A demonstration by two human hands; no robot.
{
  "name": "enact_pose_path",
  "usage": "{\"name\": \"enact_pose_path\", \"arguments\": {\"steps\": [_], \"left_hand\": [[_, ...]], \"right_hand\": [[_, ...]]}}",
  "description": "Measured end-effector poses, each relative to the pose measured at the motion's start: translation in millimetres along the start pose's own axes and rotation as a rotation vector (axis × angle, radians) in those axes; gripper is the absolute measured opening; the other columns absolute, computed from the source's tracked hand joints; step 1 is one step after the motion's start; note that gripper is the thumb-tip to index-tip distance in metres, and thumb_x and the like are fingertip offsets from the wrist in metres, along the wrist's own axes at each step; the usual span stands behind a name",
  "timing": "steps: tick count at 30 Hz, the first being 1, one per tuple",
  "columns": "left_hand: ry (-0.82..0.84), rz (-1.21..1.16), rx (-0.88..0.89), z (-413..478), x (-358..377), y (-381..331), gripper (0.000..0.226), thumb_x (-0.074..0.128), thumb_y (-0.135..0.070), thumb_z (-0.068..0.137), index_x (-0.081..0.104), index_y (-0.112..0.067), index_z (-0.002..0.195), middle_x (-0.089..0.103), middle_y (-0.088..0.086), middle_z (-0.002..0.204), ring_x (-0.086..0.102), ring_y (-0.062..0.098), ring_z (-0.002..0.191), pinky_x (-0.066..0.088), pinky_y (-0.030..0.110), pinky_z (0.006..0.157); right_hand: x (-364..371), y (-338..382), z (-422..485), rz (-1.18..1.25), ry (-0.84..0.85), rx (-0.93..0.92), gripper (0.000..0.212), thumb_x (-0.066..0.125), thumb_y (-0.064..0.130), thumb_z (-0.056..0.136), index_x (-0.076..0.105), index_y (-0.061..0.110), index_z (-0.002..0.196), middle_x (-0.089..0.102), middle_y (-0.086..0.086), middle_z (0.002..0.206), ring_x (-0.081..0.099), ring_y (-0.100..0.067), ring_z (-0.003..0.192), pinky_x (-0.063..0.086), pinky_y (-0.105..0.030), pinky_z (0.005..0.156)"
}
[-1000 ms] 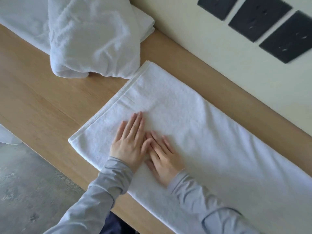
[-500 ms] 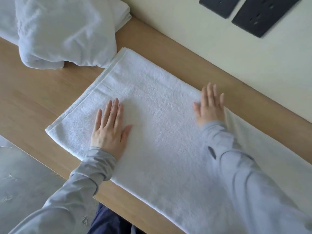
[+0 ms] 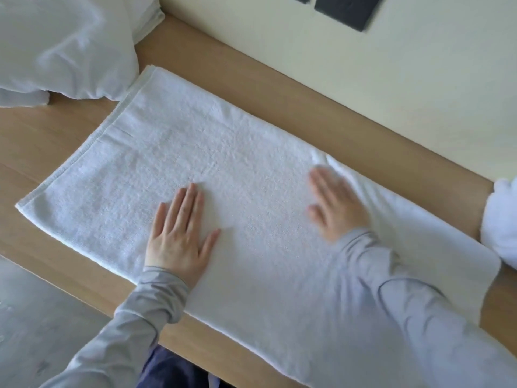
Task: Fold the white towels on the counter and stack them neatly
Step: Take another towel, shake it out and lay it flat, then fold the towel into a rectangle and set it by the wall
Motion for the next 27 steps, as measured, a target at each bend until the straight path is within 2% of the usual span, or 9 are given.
{"name": "enact_pose_path", "arguments": {"steps": [4,7,10,13,15,17,20,24,27], "left_hand": [[0.002,0.003,-0.005,1,2,1,0.074,0.017,-0.057,0.092,0.008,-0.012,0.151,0.008,0.001,0.157,0.005,0.016,0.145,0.008,0.043,0.119],[0.001,-0.016,-0.008,1,2,1,0.073,0.018,-0.057,0.093,0.007,-0.013,0.151,0.007,0.001,0.158,0.003,0.015,0.145,0.006,0.043,0.119],[-0.016,-0.022,-0.011,1,2,2,0.072,0.018,-0.057,0.093,0.006,-0.017,0.151,0.008,0.0,0.158,0.004,0.015,0.146,0.004,0.04,0.119],[-0.025,-0.037,-0.007,1,3,3,0.072,0.018,-0.058,0.092,0.008,-0.017,0.151,0.012,0.001,0.158,0.007,0.015,0.145,0.004,0.039,0.119],[-0.036,-0.052,0.0,1,3,3,0.073,0.021,-0.056,0.091,0.012,-0.014,0.151,0.015,0.003,0.157,0.01,0.017,0.145,0.006,0.04,0.118],[-0.044,-0.067,0.009,1,4,2,0.074,0.022,-0.055,0.091,0.015,-0.012,0.15,0.016,0.005,0.157,0.012,0.019,0.145,0.007,0.041,0.118],[-0.043,-0.082,0.02,2,5,2,0.074,0.02,-0.056,0.091,0.015,-0.012,0.15,0.014,0.005,0.157,0.01,0.019,0.145,0.006,0.042,0.118],[-0.043,-0.076,0.026,1,4,3,0.074,0.018,-0.057,0.092,0.009,-0.013,0.151,0.009,0.005,0.158,0.005,0.017,0.146,0.005,0.043,0.119],[-0.045,-0.067,0.04,0,4,2,0.074,0.017,-0.057,0.092,0.006,-0.014,0.151,0.008,0.005,0.159,0.004,0.018,0.146,0.004,0.043,0.119]], "right_hand": [[4,-70,-17,0.012,0.029,0.268,0.068,0.013,0.044,0.091,0.02,0.005,0.146,0.021,-0.011,0.154,0.018,-0.024,0.143,0.011,-0.042,0.117],[4,-67,-16,0.037,0.01,0.383,0.068,0.012,0.044,0.091,0.015,0.004,0.147,0.015,-0.011,0.156,0.01,-0.022,0.144,0.005,-0.042,0.118],[-3,-23,-17,0.129,-0.068,0.563,0.061,0.029,0.032,0.096,0.015,0.0,0.146,0.011,-0.017,0.155,0.007,-0.028,0.145,0.003,-0.047,0.116],[-7,87,-22,0.256,-0.134,0.359,0.06,0.04,0.024,0.091,0.026,-0.003,0.142,0.024,-0.02,0.151,0.019,-0.034,0.141,0.01,-0.051,0.114],[-2,157,-31,0.235,-0.12,0.168,0.058,0.035,0.03,0.091,0.034,-0.001,0.14,0.032,-0.016,0.148,0.025,-0.031,0.139,0.018,-0.055,0.111],[6,189,-49,0.176,-0.042,0.084,0.057,0.029,0.035,0.095,0.03,0.005,0.143,0.027,-0.009,0.152,0.019,-0.023,0.142,0.02,-0.053,0.113],[13,163,-80,0.163,-0.009,0.167,0.056,0.024,0.037,0.097,0.026,0.01,0.145,0.022,-0.003,0.154,0.013,-0.018,0.144,0.016,-0.051,0.115],[10,84,-129,0.116,-0.035,0.427,0.055,0.031,0.032,0.092,0.039,0.007,0.139,0.035,-0.008,0.148,0.025,-0.024,0.139,0.024,-0.054,0.111],[8,32,-171,0.123,-0.028,0.639,0.062,0.02,0.037,0.09,0.034,0.005,0.141,0.028,-0.011,0.151,0.02,-0.024,0.141,0.018,-0.048,0.114]]}}
Point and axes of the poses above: each hand's wrist, its own z-axis towards the middle knuckle, its own x-axis out of the palm, y = z × x, the point moved 4 cm from there along z, towards the middle knuckle
